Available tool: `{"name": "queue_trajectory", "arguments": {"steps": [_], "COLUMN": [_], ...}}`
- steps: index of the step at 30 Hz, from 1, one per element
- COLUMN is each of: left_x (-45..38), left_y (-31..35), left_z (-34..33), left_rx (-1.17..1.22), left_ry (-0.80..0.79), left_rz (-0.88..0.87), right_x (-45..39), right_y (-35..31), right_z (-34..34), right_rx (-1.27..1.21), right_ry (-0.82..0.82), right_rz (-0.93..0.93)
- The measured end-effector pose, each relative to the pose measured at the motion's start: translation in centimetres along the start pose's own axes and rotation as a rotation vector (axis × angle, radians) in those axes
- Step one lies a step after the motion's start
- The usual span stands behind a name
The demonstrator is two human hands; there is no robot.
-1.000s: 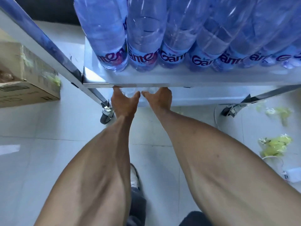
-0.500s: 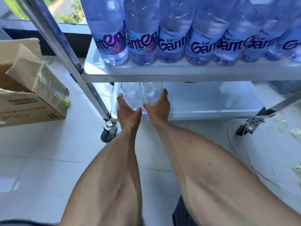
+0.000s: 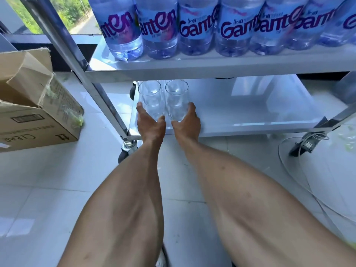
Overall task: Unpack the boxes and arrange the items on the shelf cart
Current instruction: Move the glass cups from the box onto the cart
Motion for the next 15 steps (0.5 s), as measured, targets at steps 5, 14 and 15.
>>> {"name": "queue_trajectory", "arguments": {"steps": [5,14,15], "left_x": [-0.3,-1.0,-1.0], "left_y": [0.2,-0.7,-0.7], "left_z": [0.2,1.2,1.3], "left_rx": [-0.001,0.011,0.007], "left_ry": [0.014,0.061,0.057], "left_rz": [0.018,0.049,0.043], "right_x": [0.0,0.3,0.4], "right_y": [-0.2,-0.8,-0.8], "right_z": [-0.3,-1.1,-1.1], "right_rx": [-0.011,0.018,0.014], "right_ry": [-0.013,-0.015,-0.009], "right_rz": [0.014,0.013,0.007]}}
Point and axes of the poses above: each hand's wrist, its own x-axis away from the middle knuckle, its own z-axis out of the back of the hand, y = z × x, the point moved 9 cm from there along -x, towards the middle knuckle, and after that the axes turned 9 degrees about -z, right-handed, at the moved point
